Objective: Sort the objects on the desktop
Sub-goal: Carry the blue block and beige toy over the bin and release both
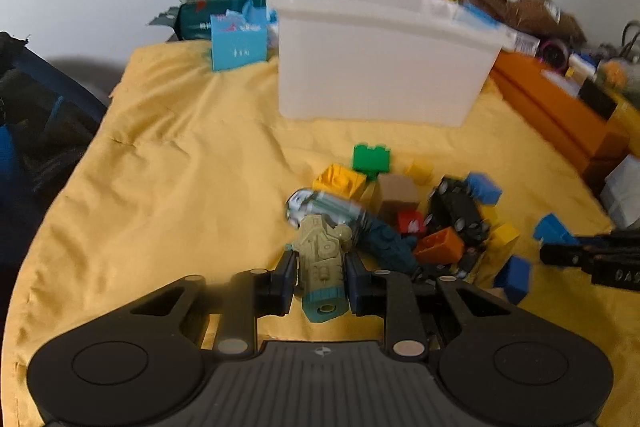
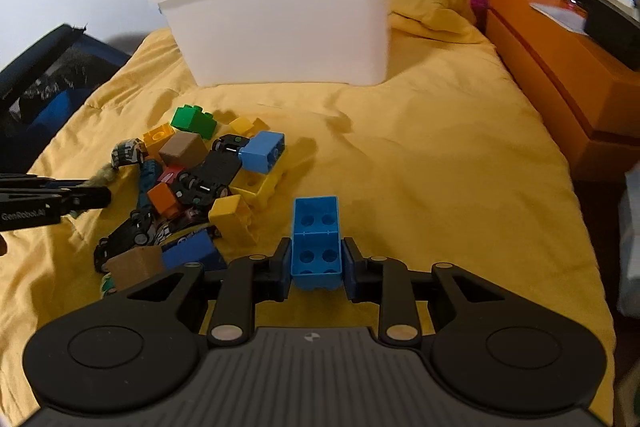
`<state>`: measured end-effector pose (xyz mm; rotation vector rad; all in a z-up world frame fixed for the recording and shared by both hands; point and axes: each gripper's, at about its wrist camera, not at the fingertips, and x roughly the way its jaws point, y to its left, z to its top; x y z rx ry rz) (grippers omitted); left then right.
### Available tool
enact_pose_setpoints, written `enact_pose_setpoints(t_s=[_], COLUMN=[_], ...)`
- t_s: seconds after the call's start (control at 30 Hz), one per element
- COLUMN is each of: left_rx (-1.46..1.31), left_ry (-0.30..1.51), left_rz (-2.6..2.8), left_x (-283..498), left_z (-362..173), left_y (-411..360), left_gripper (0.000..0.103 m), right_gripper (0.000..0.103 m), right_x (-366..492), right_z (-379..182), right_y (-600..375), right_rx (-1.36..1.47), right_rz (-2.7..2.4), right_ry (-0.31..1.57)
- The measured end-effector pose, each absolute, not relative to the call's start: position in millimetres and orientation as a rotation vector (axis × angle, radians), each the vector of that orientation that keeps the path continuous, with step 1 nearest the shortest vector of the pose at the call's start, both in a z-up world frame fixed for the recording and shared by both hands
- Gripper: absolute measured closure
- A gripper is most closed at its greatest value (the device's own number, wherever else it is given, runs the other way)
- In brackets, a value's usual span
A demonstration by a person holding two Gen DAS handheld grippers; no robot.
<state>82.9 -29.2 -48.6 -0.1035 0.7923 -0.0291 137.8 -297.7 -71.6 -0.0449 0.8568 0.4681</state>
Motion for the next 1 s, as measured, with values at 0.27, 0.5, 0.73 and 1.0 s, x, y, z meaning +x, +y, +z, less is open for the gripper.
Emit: enact_pose_setpoints(t_s=[0.27, 0.5, 0.73, 1.0], left_rx=[-0.128, -0.132, -0.143, -0.138], left_ry=[0.746, 0.704, 0.636, 0.565], left_rz=[-0.041, -0.045, -0.042, -0.038], left_x=[77.0, 80.7, 91.5, 118.0], left_z=[-14.4, 21.3, 59.8, 96.5], left_y=[-30.6, -31.0, -25.1, -24.8], left_gripper=[0.074, 0.074, 0.074, 0.074], right_gripper=[0.075, 0.075, 0.075, 0.075], right_x=[124.0, 127.4, 134.0, 150.7], right_z=[-48.4, -10.7, 29.4, 64.1], right_y=[-300.8, -294.1, -292.9, -292.2], right_rx=[-0.020, 0.024, 0.068, 0.082], right_rz=[0.485, 0.510, 0.528, 0.547], right_ry=[0.820, 0.756, 0.692, 0.638])
